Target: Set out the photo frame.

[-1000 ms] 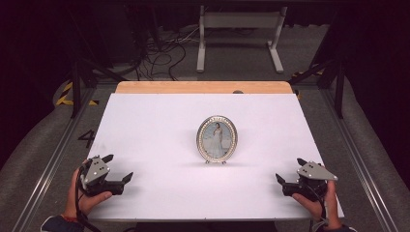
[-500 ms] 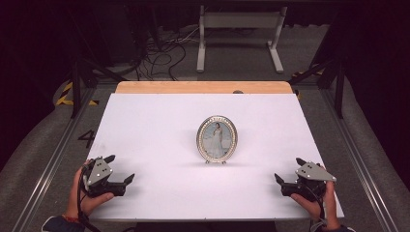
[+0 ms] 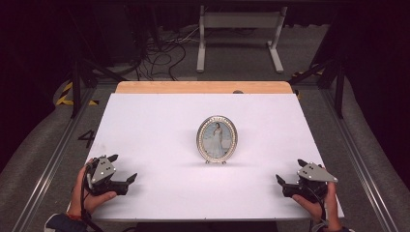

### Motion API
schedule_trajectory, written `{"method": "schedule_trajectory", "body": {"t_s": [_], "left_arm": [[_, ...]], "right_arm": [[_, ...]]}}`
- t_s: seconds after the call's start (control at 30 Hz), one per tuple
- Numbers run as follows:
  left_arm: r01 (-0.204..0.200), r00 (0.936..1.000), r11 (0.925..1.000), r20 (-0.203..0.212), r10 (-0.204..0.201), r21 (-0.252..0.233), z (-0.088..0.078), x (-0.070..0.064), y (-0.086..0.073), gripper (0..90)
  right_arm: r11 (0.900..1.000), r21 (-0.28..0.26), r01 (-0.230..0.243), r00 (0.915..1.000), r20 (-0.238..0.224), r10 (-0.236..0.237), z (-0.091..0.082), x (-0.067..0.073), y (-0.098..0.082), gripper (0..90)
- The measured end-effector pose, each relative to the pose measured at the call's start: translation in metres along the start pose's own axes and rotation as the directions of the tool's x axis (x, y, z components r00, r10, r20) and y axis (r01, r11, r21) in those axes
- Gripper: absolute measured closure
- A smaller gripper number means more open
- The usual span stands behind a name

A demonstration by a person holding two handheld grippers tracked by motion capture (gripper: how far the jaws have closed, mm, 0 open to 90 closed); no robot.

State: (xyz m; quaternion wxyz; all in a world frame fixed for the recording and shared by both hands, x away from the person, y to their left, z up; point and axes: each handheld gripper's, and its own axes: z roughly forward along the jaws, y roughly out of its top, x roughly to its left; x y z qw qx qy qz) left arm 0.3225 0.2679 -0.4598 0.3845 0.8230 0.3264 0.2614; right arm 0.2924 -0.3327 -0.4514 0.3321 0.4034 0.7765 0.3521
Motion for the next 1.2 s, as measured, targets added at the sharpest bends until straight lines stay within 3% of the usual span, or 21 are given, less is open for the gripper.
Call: {"method": "schedule_trajectory", "body": {"t_s": [0.6, 0.83, 1.0, 1.2], "left_arm": [[-0.003, 1.0, 1.0, -0.002, 0.003, 0.002, 0.001, 0.0009, 0.001, 8.0], [-0.001, 1.0, 0.9999, 0.002, 0.001, 0.014, 0.0035, 0.0004, 0.0016, 7.9], [0.003, 1.0, 0.9999, -0.002, -0.003, 0.012, 0.003, 0.0003, 0.0016, 7.9], [0.012, 0.9999, 0.9999, 0.006, -0.012, 0.009, 0.0035, 0.0003, 0.002, 7.8]], "right_arm": [[1.0, 0.003, 0.0, 0.9999, -0.014, 0.0, 0.0012, 0.0005, -0.0005, 8.4], [0.999, -0.033, -0.021, 0.9995, -0.023, 0.02, -0.0021, -0.0016, 0.0002, 9.3], [0.999, -0.025, -0.022, 0.9993, -0.031, 0.022, -0.0013, -0.0015, -0.0005, 9.3], [0.997, -0.044, -0.062, 0.9971, -0.046, 0.06, -0.003, -0.004, -0.0001, 9.3]]}}
